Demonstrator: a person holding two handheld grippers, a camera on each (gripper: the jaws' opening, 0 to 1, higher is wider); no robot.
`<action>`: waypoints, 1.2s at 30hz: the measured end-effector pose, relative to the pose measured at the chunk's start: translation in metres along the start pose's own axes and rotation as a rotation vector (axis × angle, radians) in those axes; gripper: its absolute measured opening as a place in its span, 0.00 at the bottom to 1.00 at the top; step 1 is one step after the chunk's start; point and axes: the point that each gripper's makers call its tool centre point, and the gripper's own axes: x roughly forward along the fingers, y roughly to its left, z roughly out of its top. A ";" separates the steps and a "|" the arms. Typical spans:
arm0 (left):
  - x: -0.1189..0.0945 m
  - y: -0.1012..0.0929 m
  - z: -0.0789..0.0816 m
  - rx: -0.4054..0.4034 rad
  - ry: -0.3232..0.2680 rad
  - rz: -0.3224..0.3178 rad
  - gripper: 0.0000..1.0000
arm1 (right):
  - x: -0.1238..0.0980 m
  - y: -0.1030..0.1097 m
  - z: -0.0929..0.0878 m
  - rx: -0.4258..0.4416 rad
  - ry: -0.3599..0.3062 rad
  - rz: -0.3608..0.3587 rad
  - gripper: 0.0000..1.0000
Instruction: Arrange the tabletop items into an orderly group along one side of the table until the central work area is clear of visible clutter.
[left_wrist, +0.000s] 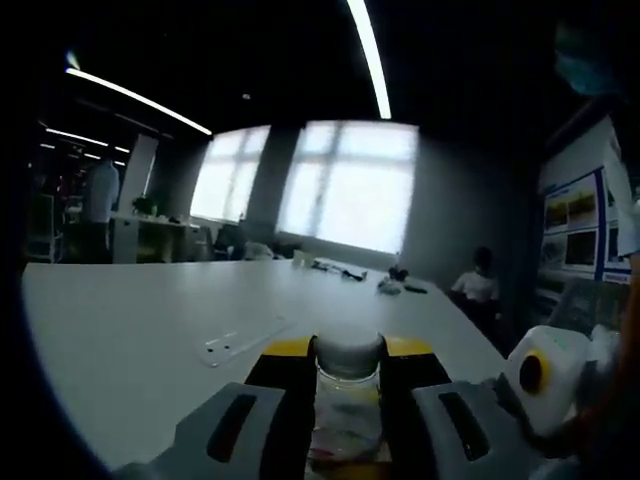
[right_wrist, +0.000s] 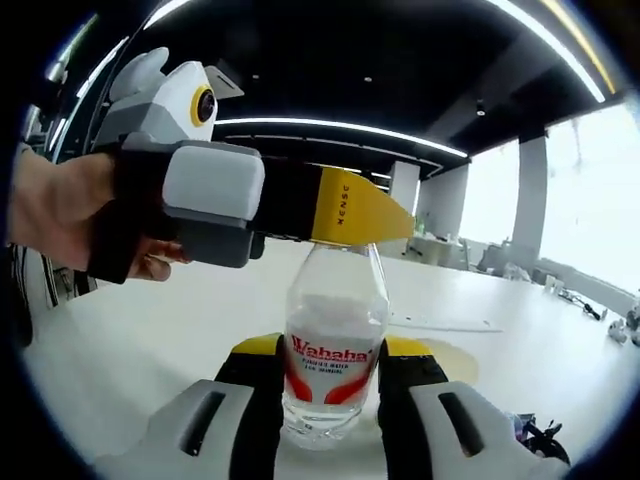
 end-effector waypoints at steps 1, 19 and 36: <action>0.000 0.000 0.000 0.000 -0.001 -0.001 0.20 | 0.000 0.000 0.000 0.000 0.000 0.000 0.33; 0.004 -0.010 -0.002 0.023 -0.014 -0.027 0.21 | -0.005 -0.004 -0.003 0.013 -0.003 -0.038 0.34; 0.003 -0.014 -0.004 0.056 0.003 -0.041 0.21 | -0.007 -0.001 -0.004 0.006 -0.022 -0.055 0.35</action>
